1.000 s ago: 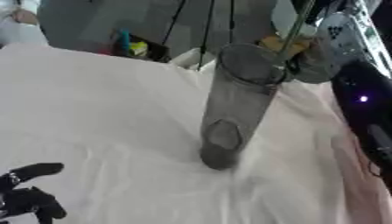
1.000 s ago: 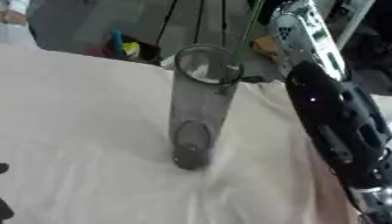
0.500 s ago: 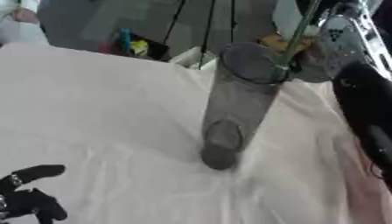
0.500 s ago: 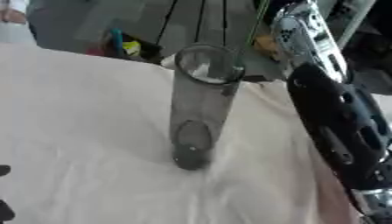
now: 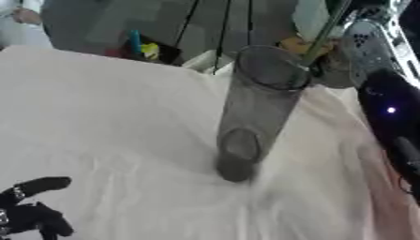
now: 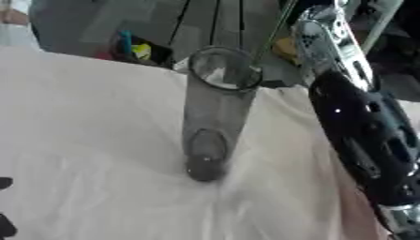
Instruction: Arrange flowers into the vase.
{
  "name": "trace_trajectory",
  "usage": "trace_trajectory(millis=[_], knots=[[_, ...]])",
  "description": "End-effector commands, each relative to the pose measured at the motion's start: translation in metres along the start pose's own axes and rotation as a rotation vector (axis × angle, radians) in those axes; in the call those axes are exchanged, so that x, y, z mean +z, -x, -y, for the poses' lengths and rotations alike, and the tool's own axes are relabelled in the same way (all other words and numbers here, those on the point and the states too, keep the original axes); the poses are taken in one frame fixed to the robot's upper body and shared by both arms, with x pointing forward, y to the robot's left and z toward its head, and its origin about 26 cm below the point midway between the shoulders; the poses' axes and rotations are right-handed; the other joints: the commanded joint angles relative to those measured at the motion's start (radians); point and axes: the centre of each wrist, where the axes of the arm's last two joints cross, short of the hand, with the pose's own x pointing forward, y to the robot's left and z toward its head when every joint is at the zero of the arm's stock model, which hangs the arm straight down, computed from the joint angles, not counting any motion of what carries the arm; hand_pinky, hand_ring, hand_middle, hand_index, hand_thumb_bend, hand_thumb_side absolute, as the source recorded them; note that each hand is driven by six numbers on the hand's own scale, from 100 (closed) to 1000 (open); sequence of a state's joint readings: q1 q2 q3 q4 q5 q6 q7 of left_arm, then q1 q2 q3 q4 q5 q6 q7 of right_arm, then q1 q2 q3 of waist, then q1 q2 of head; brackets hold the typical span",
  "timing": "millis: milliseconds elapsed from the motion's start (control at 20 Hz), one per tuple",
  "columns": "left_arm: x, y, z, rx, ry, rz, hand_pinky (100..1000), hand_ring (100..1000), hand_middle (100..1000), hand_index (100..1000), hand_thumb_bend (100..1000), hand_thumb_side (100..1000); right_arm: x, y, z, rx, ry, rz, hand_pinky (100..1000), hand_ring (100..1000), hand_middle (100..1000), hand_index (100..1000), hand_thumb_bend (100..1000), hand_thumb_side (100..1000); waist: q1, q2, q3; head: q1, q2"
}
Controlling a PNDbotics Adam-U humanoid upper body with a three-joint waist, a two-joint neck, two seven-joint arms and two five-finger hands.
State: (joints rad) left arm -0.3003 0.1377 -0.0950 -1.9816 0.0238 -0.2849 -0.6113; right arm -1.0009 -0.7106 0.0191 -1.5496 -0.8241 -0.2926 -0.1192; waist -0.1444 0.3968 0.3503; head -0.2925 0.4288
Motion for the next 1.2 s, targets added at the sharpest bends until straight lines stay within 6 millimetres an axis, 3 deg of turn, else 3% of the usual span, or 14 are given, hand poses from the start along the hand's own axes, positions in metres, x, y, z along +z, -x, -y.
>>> trace_trajectory(millis=[50, 900, 1200], knots=[[-0.005, -0.005, 0.0, -0.011, 0.013, 0.027, 409, 594, 873, 760, 100, 1000, -0.009, -0.017, 0.001, 0.025, 0.004, 0.05, 130, 618, 100, 100, 100, 972, -0.003, -0.007, -0.002, 0.0, -0.013], [-0.007, -0.006, 0.001, -0.004, 0.028, 0.036, 411, 600, 875, 760, 100, 1000, -0.007, 0.003, -0.008, 0.081, 0.025, 0.069, 148, 633, 100, 100, 100, 998, -0.003, -0.005, 0.01, -0.048, -0.031], [-0.007, -0.006, 0.001, -0.004, 0.029, 0.035, 412, 602, 876, 760, 100, 1000, -0.005, 0.002, -0.01, 0.116, 0.01, 0.119, 183, 631, 109, 145, 100, 981, -0.003, -0.006, 0.008, -0.05, -0.031]])
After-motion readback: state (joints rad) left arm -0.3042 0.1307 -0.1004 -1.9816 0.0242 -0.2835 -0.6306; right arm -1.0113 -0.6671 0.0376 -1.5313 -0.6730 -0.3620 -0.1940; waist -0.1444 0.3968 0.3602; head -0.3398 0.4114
